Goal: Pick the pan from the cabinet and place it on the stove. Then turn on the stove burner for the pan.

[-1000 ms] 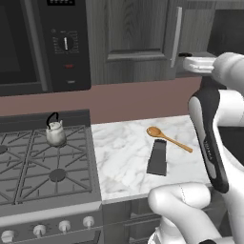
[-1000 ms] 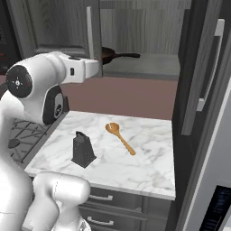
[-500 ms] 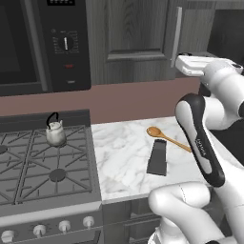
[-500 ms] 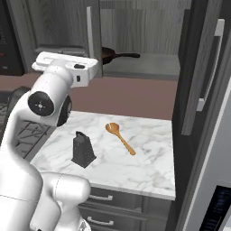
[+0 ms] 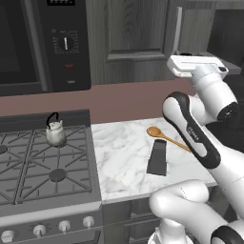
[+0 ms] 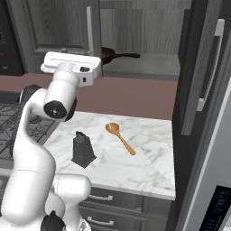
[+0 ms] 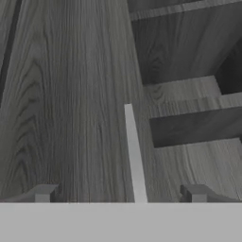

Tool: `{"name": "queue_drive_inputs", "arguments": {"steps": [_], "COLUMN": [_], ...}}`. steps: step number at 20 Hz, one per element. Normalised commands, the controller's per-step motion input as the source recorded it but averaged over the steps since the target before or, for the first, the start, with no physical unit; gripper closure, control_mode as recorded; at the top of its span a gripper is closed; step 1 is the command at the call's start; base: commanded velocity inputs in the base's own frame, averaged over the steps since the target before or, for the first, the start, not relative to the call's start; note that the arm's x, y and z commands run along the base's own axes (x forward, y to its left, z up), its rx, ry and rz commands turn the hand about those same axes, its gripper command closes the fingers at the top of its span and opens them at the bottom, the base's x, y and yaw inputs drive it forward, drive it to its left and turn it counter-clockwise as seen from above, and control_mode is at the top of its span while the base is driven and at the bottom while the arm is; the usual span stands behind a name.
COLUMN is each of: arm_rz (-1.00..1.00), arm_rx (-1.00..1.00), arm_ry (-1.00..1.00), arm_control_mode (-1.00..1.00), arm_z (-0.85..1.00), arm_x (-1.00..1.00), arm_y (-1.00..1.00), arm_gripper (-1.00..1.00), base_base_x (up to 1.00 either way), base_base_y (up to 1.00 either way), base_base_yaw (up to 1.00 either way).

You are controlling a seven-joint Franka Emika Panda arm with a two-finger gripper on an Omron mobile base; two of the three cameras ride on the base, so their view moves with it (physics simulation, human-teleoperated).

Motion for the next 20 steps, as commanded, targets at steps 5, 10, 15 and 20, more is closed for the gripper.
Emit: {"name": "queue_drive_inputs", "arguments": {"steps": [5, 10, 15, 20], "arm_rz": [0.0, 0.0, 0.0, 0.0], "arm_rx": [-0.01, -0.01, -0.02, -0.02], "arm_ry": [-0.02, 0.0, 0.0, 0.0], "arm_control_mode": [-1.0, -1.0, -1.0, -1.0], "arm_z": [0.15, 0.2, 0.16, 0.11], "arm_x": [0.33, 0.3, 0.28, 0.3], "arm_y": [0.0, 0.0, 0.01, 0.1], "arm_gripper": [-1.0, -1.0, -1.0, -1.0], "base_base_x": [0.0, 0.0, 0.0, 0.0], "base_base_y": [0.0, 0.0, 0.0, 0.0], "base_base_yaw": [0.0, 0.0, 0.0, 0.0]}}
